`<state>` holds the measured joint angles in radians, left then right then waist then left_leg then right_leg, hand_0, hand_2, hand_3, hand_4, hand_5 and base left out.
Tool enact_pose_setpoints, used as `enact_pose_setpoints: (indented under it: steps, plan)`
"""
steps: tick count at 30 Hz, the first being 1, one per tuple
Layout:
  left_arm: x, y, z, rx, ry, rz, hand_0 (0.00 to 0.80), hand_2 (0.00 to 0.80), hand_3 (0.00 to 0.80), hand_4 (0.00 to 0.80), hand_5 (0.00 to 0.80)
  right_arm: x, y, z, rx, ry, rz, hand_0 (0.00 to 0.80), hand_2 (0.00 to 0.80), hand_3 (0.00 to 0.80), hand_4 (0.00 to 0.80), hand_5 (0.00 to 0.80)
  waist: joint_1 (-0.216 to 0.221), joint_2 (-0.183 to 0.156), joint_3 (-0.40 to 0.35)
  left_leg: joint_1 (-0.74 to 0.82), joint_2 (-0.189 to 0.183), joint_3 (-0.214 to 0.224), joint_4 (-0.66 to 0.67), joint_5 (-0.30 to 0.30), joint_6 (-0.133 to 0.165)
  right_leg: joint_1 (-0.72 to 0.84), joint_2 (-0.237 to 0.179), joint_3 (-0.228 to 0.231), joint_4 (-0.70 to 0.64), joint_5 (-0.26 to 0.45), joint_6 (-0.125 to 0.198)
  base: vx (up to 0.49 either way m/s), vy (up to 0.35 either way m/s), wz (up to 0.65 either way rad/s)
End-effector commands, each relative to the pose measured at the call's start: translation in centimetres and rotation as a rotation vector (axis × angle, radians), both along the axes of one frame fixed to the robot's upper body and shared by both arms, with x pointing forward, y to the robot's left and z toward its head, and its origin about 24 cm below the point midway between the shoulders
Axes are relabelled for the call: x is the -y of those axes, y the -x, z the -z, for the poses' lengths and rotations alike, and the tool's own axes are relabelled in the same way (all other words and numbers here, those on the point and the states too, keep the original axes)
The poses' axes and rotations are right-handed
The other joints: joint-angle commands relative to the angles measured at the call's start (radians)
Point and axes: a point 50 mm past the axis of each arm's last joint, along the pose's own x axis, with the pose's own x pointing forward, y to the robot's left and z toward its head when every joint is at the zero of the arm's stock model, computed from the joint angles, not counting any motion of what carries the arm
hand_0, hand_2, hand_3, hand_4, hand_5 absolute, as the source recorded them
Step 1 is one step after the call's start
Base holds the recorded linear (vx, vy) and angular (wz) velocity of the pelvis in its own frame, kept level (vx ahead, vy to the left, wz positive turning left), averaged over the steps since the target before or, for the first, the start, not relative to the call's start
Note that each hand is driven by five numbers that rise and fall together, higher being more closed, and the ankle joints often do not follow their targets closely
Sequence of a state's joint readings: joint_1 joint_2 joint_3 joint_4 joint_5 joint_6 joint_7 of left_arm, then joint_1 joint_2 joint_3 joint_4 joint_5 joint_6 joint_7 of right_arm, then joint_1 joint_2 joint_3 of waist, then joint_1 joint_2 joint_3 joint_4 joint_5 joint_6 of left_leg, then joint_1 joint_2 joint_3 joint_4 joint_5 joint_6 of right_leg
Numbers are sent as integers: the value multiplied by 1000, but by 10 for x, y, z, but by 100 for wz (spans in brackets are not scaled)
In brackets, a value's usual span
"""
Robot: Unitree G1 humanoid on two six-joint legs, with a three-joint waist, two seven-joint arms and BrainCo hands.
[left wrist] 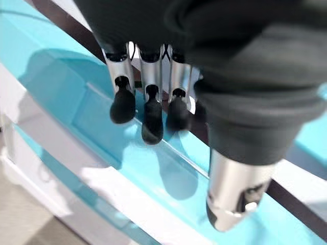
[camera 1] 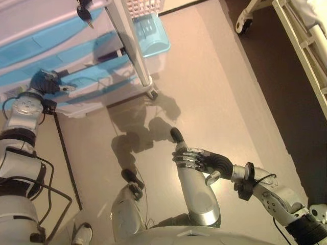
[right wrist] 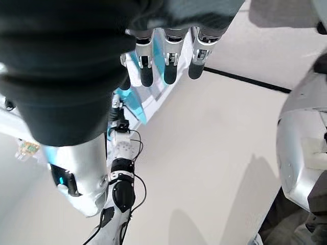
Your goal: Open the drawer and pick up the medicine
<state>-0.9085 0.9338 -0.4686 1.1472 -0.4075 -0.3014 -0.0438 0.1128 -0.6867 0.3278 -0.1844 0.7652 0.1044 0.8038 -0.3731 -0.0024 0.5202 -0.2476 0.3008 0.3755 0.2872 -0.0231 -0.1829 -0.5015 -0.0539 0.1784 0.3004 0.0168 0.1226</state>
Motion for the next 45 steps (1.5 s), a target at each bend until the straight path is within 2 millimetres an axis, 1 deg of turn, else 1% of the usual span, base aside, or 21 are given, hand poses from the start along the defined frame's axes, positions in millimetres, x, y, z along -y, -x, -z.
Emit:
enact_pose_setpoints:
  steps: [1, 3, 6, 8, 9, 13, 17, 20, 22, 24, 25, 27, 29, 30, 32, 33, 36, 39, 41, 43, 45]
  plan:
    - [29, -4, -33, 188, 11, 211, 0, 0, 0, 0, 0, -17, 9, -10, 70, -130, -85, 0, 0, 0, 0, 0, -22, -48, 0, -29, -8, -15, 267, -26, 54, 31, 18, -40, 57, -38, -45, 5, -48, 18]
    - [48, -5, -28, 206, 46, 332, 0, 0, 0, 0, 0, -19, 10, -10, 74, -147, -82, 0, 0, 0, 0, 0, -7, -43, 0, -22, -13, -24, 255, -21, 55, 43, 14, -48, 48, -35, -43, 13, -47, 5]
    - [71, -2, -16, 219, 125, 491, 0, 0, 0, 0, 0, -21, 10, -12, 82, -157, -68, 0, 0, 0, 0, 0, 12, -35, 0, 3, -23, -35, 226, -12, 58, 72, 11, -52, 27, -29, -40, 13, -23, -12]
    - [83, 3, -5, 211, 157, 580, 0, 0, 0, 0, 0, -23, 11, -12, 87, -162, -59, 0, 0, 0, 0, 0, 23, -31, 0, 22, -29, -37, 208, -9, 60, 93, 7, -54, 10, -24, -38, 16, -27, 25]
    - [93, 6, 1, 198, 181, 661, 0, 0, 0, 0, 0, -24, 11, -14, 93, -164, -52, 0, 0, 0, 0, 0, 33, -27, 0, 32, -34, -43, 196, -3, 60, 105, 5, -58, 1, -20, -39, 5, -21, 17]
    - [118, 19, 14, 171, 286, 858, 0, 0, 0, 0, 0, -25, 11, -18, 99, -169, -40, 0, 0, 0, 0, 0, 54, -17, 0, 60, -43, -52, 173, 4, 61, 139, -1, -65, -18, -17, -39, 4, 0, 2]
    - [137, 33, 27, 123, 330, 961, 0, 0, 0, 0, 0, -25, 11, -19, 105, -168, -31, 0, 0, 0, 0, 0, 73, -7, 0, 81, -51, -55, 153, 7, 63, 159, -8, -70, -30, -11, -41, -4, 12, 25]
    - [137, 35, 45, 5, 339, 953, 0, 0, 0, 0, 0, -23, 7, -21, 105, -163, -28, 0, 0, 0, 0, 0, 82, 1, -1, 99, -57, -50, 134, 11, 65, 181, -14, -77, -52, -1, -39, 1, 26, 13]
    - [132, 37, 60, -85, 304, 898, 0, 0, 0, 0, 0, -21, 5, -22, 102, -154, -24, 0, 0, 0, 0, 0, 84, 8, -1, 102, -59, -49, 129, 22, 62, 188, -18, -78, -61, 5, -38, 8, 49, 4]
    - [121, 37, 77, -205, 274, 813, 0, 0, 0, 0, 0, -20, 4, -23, 95, -139, -23, 0, 0, 0, 0, 0, 82, 14, -1, 106, -62, -45, 127, 29, 61, 189, -23, -78, -62, 7, -37, 9, 76, 3]
    - [114, 36, 83, -239, 240, 751, 0, 0, 0, 0, 0, -18, 3, -23, 94, -129, -27, 0, 0, 0, 0, 0, 79, 18, -1, 105, -63, -42, 126, 34, 59, 187, -25, -77, -62, 7, -37, 11, 74, 3]
    - [102, 35, 89, -282, 236, 674, 0, 0, 0, 0, 0, -16, 3, -23, 90, -119, -30, 0, 0, 0, 0, 0, 76, 20, -1, 101, -63, -38, 132, 34, 60, 183, -28, -79, -57, 7, -37, 9, 68, 0]
    - [78, 31, 94, -314, 178, 510, 0, 0, 0, 0, 0, -13, 2, -22, 84, -99, -36, 0, 0, 0, 0, 0, 67, 22, -1, 92, -63, -33, 147, 32, 59, 174, -30, -76, -47, 2, -37, 21, 92, -2]
    - [62, 28, 95, -349, 171, 425, 0, 0, 0, 0, 0, -12, 0, -23, 77, -94, -42, 0, 0, 0, 0, 0, 60, 21, -1, 87, -62, -28, 157, 31, 59, 169, -31, -75, -42, 0, -37, 23, 74, -3]
    - [41, 24, 92, -392, 162, 302, 0, 0, 0, 0, 0, -11, -1, -24, 71, -85, -53, 0, 0, 0, 0, 0, 48, 17, 0, 77, -59, -23, 170, 29, 56, 160, -31, -69, -34, -4, -37, 20, 75, -7]
    - [28, 21, 87, -409, 123, 225, 0, 0, 0, 0, 0, -11, -2, -24, 68, -79, -64, 0, 0, 0, 0, 0, 39, 14, 0, 70, -56, -18, 178, 29, 54, 152, -31, -64, -29, -5, -36, 11, 75, -10]
    - [0, 16, 66, -385, 124, 38, 0, 0, 0, 0, 0, -12, -4, -26, 63, -65, -90, 0, 0, 0, 0, 0, 16, 5, 0, 47, -51, -7, 197, 25, 51, 126, -33, -52, -16, -9, -35, 9, 68, -13]
    - [-22, 15, 39, -326, 101, -121, 0, 0, 0, 0, 0, -14, -4, -26, 61, -56, -113, 0, 0, 0, 0, 0, -4, -4, 0, 23, -44, 0, 217, 16, 50, 101, -31, -40, 0, -16, -34, 9, 36, -2]
    - [-29, 14, 25, -281, 102, -178, 0, 0, 0, 0, 0, -15, -5, -27, 64, -58, -121, 0, 0, 0, 0, 0, -9, -11, 0, 6, -41, -1, 227, 14, 48, 86, -29, -37, 5, -16, -33, -4, -3, -4]
    - [-33, 12, 1, -172, 122, -239, 0, 0, 0, 0, 0, -18, -4, -27, 64, -68, -125, 0, 0, 0, 0, 0, -16, -22, 0, -13, -35, -2, 236, 5, 49, 69, -26, -35, 9, -16, -33, 0, -38, -4]
    - [-35, 10, -18, -75, 135, -280, 0, 0, 0, 0, 0, -21, -3, -25, 67, -75, -125, 0, 0, 0, 0, 0, -18, -29, 0, -30, -31, -3, 239, -2, 49, 56, -22, -35, 9, -15, -32, -11, -52, 2]
